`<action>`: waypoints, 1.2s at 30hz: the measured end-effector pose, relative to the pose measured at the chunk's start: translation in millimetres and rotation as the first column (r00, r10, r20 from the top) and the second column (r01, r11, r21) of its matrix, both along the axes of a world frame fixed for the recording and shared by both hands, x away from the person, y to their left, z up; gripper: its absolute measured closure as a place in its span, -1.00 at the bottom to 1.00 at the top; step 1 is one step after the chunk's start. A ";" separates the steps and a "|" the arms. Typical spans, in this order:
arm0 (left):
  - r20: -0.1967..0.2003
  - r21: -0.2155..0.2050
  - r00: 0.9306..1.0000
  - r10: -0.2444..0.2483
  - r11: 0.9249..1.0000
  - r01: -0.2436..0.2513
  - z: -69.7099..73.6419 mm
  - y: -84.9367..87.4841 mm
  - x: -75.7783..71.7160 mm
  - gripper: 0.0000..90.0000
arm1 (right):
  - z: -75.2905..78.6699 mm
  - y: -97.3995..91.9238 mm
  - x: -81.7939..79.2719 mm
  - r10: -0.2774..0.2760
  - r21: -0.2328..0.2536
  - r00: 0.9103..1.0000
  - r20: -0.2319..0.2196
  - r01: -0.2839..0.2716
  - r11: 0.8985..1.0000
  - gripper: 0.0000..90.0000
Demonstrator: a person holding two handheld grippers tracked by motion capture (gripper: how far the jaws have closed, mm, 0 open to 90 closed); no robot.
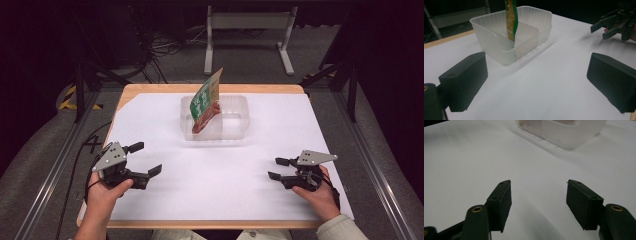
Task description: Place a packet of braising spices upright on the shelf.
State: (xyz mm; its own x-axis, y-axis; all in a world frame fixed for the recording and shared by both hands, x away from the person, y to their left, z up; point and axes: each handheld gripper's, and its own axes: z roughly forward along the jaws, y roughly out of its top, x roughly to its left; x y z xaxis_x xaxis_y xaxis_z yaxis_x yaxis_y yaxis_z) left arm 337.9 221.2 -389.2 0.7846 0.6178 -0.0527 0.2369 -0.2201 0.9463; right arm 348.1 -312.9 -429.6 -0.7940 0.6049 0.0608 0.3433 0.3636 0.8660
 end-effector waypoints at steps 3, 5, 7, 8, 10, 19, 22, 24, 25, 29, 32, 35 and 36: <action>-0.017 -0.001 1.000 -0.011 1.000 0.011 -10.6 0.1 1.7 -0.91 | 0.0 -0.2 -0.1 0.002 -0.001 1.000 0.002 -0.002 1.000 -0.17; -0.032 -0.017 0.999 -0.017 1.000 0.017 -16.9 -0.6 2.4 -0.91 | -0.2 -0.4 0.0 0.003 0.000 1.000 0.002 -0.003 1.000 -0.17; -0.052 -0.034 0.998 -0.021 0.999 0.020 -24.8 -0.9 2.9 -0.91 | -0.5 -1.0 0.2 0.002 0.000 1.000 0.001 -0.002 1.000 -0.17; -0.055 -0.027 0.998 -0.026 0.999 0.024 -27.8 -0.6 3.4 -0.91 | -0.6 -1.1 0.3 0.001 0.001 1.000 0.000 -0.001 1.000 -0.17; -0.063 -0.031 0.998 -0.025 0.999 0.023 -30.2 -1.3 3.2 -0.91 | -0.8 -1.2 0.6 0.002 0.000 1.000 0.000 -0.002 1.000 -0.17; -0.093 -0.015 0.995 -0.040 0.999 0.039 -50.9 -5.4 6.1 -0.93 | -2.1 -0.7 0.9 0.003 -0.002 1.000 -0.004 -0.003 1.000 -0.17; -0.095 -0.007 0.995 -0.043 0.999 0.043 -54.3 -6.4 5.5 -0.93 | -2.6 -0.5 0.9 0.004 -0.003 1.000 -0.005 -0.004 1.000 -0.17; -0.101 0.020 0.994 -0.042 0.999 0.045 -57.5 -7.6 5.5 -0.94 | -3.1 -0.4 1.1 0.004 -0.005 1.000 -0.006 -0.004 1.000 -0.17; -0.105 0.035 0.994 -0.039 0.998 0.043 -58.6 -7.8 5.5 -0.94 | -3.3 -0.3 1.2 0.004 -0.005 1.000 -0.008 -0.004 1.000 -0.17; -0.124 0.085 0.992 -0.032 0.995 0.043 -63.4 -10.2 5.6 -0.94 | -4.2 0.1 1.4 0.004 -0.006 1.000 -0.010 -0.004 1.000 -0.18; -0.144 0.125 0.989 -0.016 0.992 0.034 -65.4 -11.1 6.2 -0.94 | -4.2 0.1 1.5 0.004 -0.005 1.000 -0.011 -0.005 1.000 -0.18; -0.145 0.126 0.989 -0.011 0.992 0.029 -65.4 -11.2 6.8 -0.94 | -4.5 0.4 1.7 0.005 -0.005 1.000 -0.012 -0.005 1.000 -0.18; -0.148 0.124 0.989 -0.011 0.992 0.029 -65.5 -11.0 6.9 -0.94 | -4.6 0.4 1.7 0.005 -0.005 1.000 -0.012 -0.005 1.000 -0.18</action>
State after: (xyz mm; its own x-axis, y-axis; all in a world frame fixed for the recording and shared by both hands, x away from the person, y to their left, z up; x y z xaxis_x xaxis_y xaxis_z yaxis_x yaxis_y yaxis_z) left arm 344.8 210.2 -454.7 0.7862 0.6112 -0.0913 0.3655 -0.3407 0.8662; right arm 349.8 -312.5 -434.2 -0.7965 0.6009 0.0675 0.3517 0.3696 0.8601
